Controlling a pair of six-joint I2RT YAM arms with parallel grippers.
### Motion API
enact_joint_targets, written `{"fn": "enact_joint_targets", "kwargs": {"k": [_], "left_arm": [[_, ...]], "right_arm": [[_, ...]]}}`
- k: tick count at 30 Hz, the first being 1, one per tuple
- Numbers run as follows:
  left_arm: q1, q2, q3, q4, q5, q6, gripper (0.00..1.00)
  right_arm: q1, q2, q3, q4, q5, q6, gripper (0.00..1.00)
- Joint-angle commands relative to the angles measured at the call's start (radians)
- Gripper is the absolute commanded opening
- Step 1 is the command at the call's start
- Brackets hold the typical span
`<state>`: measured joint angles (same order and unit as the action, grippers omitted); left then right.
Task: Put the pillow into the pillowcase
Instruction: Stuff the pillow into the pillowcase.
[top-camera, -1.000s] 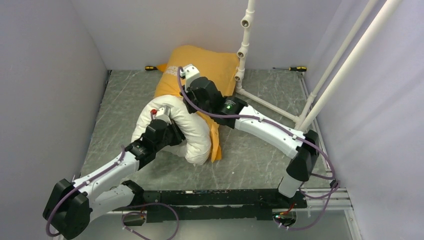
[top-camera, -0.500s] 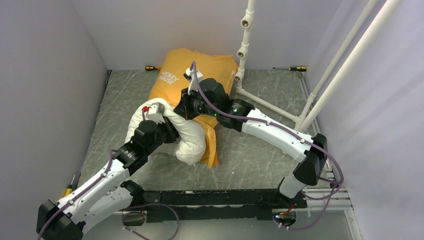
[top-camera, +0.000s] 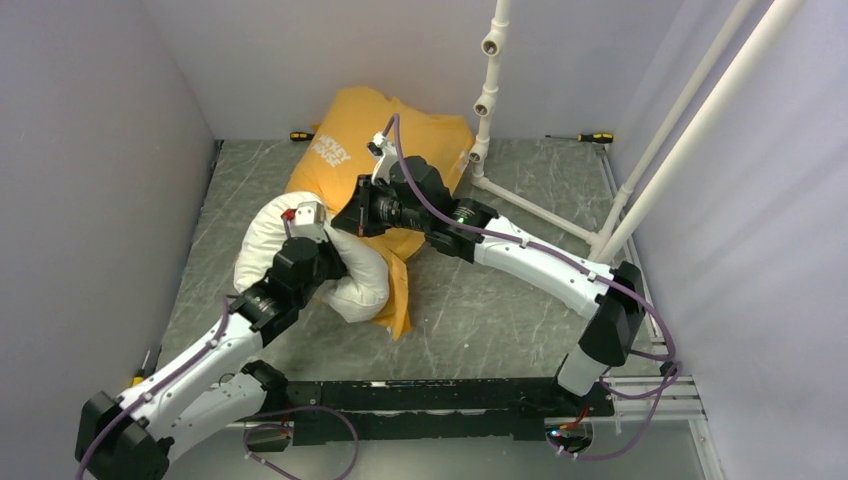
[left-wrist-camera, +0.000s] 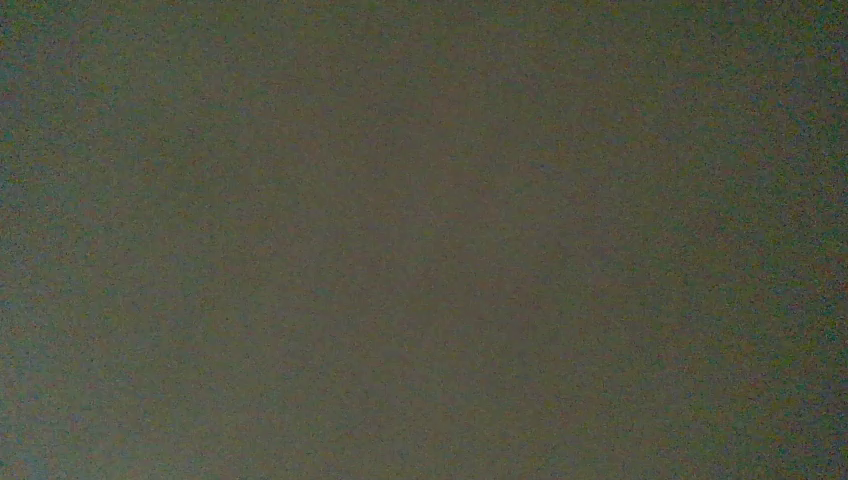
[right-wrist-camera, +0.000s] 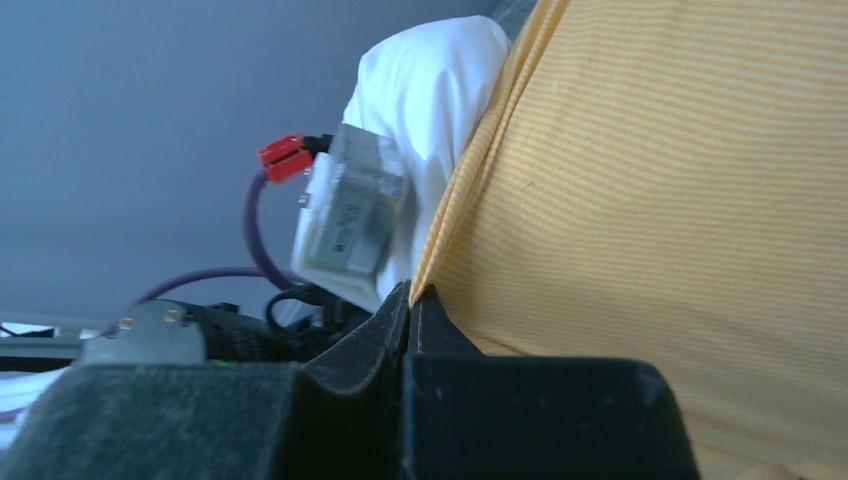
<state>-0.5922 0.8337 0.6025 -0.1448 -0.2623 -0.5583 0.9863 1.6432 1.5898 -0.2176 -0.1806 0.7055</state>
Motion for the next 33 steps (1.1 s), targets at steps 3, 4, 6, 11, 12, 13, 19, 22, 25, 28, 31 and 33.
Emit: {"fn": "enact_joint_targets", "kwargs": {"k": [3,4,6,11,12,13,19,22,25,28,31,33], "left_arm": [[0.034,0.155,-0.033,0.764,-0.204,0.162,0.0],[0.035,0.179,-0.039,0.825,-0.192,0.2,0.0],[0.034,0.228,-0.061,0.949,-0.157,0.277,0.0],[0.034,0.421,-0.095,1.277,-0.059,0.426,0.0],[0.034,0.464,-0.086,1.326,-0.035,0.444,0.0],[0.034,0.503,-0.075,1.361,-0.011,0.457,0.0],[0.043,0.693,0.042,1.419,-0.001,0.524,0.0],[0.05,0.724,0.097,1.358,-0.002,0.545,0.0],[0.051,0.69,0.088,1.337,-0.03,0.573,0.0],[0.051,0.585,0.052,1.253,-0.024,0.601,0.0],[0.051,0.401,0.003,1.092,0.023,0.602,0.0],[0.051,0.249,0.0,0.858,0.058,0.55,0.0]], "right_arm": [[0.19,-0.129,0.061,0.315,-0.476,0.234,0.0],[0.189,-0.135,0.062,0.331,-0.477,0.241,0.0],[0.19,-0.137,0.083,0.342,-0.478,0.251,0.0],[0.193,-0.088,0.183,0.334,-0.494,0.253,0.0],[0.194,-0.077,0.198,0.339,-0.501,0.26,0.0],[0.196,-0.064,0.21,0.344,-0.508,0.267,0.0],[0.216,-0.024,0.275,0.336,-0.528,0.278,0.0],[0.226,-0.02,0.279,0.357,-0.54,0.286,0.0],[0.227,-0.019,0.277,0.337,-0.524,0.267,0.0],[0.227,-0.006,0.302,0.281,-0.514,0.232,0.0],[0.217,-0.005,0.305,0.233,-0.482,0.204,0.0],[0.206,-0.017,0.307,0.149,-0.42,0.158,0.0]]}}
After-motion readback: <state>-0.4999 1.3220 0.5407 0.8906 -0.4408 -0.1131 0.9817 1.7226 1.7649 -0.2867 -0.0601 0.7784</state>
